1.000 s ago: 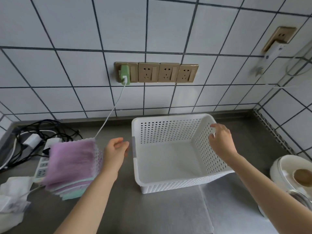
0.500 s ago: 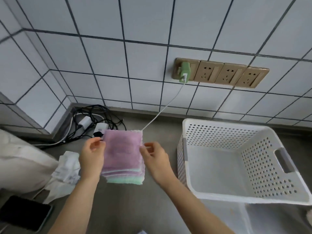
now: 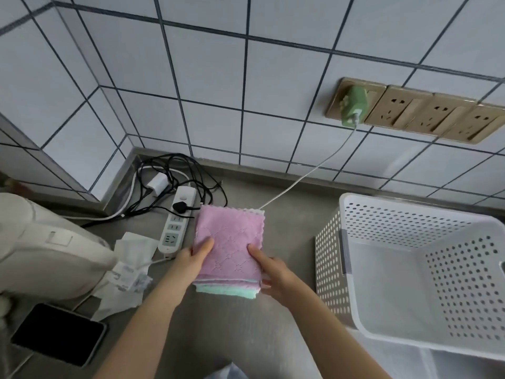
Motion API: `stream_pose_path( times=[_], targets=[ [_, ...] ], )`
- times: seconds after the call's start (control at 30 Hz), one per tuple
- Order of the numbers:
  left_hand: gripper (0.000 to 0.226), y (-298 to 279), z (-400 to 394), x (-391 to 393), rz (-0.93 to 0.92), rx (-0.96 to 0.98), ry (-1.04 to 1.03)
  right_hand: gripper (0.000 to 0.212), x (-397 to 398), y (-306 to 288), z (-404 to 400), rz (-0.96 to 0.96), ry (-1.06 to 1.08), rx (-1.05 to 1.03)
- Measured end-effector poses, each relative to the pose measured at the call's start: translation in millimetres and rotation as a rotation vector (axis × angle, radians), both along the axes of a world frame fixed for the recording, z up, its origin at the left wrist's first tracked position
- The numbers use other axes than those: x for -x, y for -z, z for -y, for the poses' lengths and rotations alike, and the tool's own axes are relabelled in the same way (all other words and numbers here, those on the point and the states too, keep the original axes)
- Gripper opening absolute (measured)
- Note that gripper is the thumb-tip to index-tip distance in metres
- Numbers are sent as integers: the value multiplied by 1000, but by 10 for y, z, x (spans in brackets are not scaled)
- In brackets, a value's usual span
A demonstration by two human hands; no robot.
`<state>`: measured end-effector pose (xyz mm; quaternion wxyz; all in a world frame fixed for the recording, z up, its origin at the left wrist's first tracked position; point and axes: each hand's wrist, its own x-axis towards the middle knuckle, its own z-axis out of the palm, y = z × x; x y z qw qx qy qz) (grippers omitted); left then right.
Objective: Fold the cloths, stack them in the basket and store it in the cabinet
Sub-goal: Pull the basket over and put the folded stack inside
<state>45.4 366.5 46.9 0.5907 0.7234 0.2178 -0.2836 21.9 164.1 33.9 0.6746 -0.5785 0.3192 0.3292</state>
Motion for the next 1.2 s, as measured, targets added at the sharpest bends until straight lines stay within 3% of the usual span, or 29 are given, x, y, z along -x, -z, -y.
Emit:
stream_pose_path(
  times=[0.2, 0.27, 0.4, 0.47, 0.6, 0.73, 0.87, 1.0, 1.13, 1.2],
  targets=[
    [43, 139, -19, 135, 100, 59, 17, 80, 160, 145, 20, 60, 12, -57],
    [61, 197, -63, 160, 64, 147, -12, 74, 196, 183, 6, 60, -12, -43],
    [89, 287, -141, 162, -60, 365, -93, 88, 187, 230, 5, 39, -54, -46],
    [91, 290, -151, 145, -86, 391, -79, 88, 174, 257, 37, -6, -61, -76],
    [72, 248, -147, 68, -157, 355, -82, 84, 89, 286, 40, -78, -69, -98],
    [90, 228, -166, -16, -203, 388, -113, 83, 39, 260, -3, -112, -81, -99],
    [39, 212, -123, -41, -229, 391, -162, 87, 64, 269, -40, -57, -53, -129],
    [7, 56, -46, 7, -308, 474, -167, 76, 103, 214, -78, 9, 18, -206],
    [9, 9, -16, 115, -321, 511, -181, 60, 160, 145, -79, 3, 39, -298],
    [23, -37, -14, 168, -291, 511, -177, 65, 197, 105, -74, 10, 82, -283]
  ],
)
